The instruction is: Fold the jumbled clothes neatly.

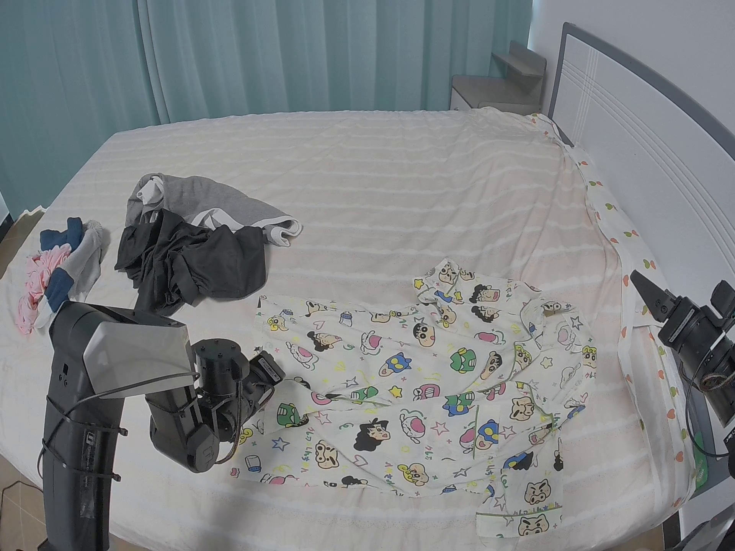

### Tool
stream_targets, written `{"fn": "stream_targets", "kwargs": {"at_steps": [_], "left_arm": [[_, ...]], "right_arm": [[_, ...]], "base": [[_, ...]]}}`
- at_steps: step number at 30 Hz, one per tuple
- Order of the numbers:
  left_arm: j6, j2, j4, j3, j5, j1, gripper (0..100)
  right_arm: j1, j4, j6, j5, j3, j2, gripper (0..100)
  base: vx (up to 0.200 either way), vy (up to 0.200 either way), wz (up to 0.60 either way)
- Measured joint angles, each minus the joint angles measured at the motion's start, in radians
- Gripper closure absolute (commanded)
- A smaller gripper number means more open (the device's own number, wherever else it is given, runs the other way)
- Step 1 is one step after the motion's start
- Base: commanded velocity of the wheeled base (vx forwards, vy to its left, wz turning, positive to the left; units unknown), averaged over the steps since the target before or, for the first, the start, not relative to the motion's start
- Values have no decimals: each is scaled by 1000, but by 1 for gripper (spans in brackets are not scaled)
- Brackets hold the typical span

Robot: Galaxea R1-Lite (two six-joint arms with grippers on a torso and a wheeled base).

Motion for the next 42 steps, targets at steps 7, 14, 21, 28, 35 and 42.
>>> {"fn": "stream_targets", "kwargs": {"at_steps": [7, 14, 21, 28, 35, 42], "left_arm": [[14, -1, 4, 10, -1, 0, 0], [20, 0, 4, 0, -2, -7, 0], [16, 3, 5, -8, -47, -18, 0], [14, 21, 5, -24, -83, -31, 0], [14, 43, 5, -49, -85, -33, 0], [13, 51, 4, -56, -76, -33, 100]], "right_arm": [[-1, 0, 0, 0, 0, 0, 0], [-3, 0, 0, 0, 0, 0, 0], [-3, 0, 0, 0, 0, 0, 0], [-5, 0, 0, 0, -3, 0, 0], [-6, 0, 0, 0, -4, 0, 0], [-6, 0, 0, -1, -3, 0, 0]], "base": [[0, 0, 0], [0, 0, 0], [0, 0, 0], [0, 0, 0], [0, 0, 0], [0, 0, 0]]}}
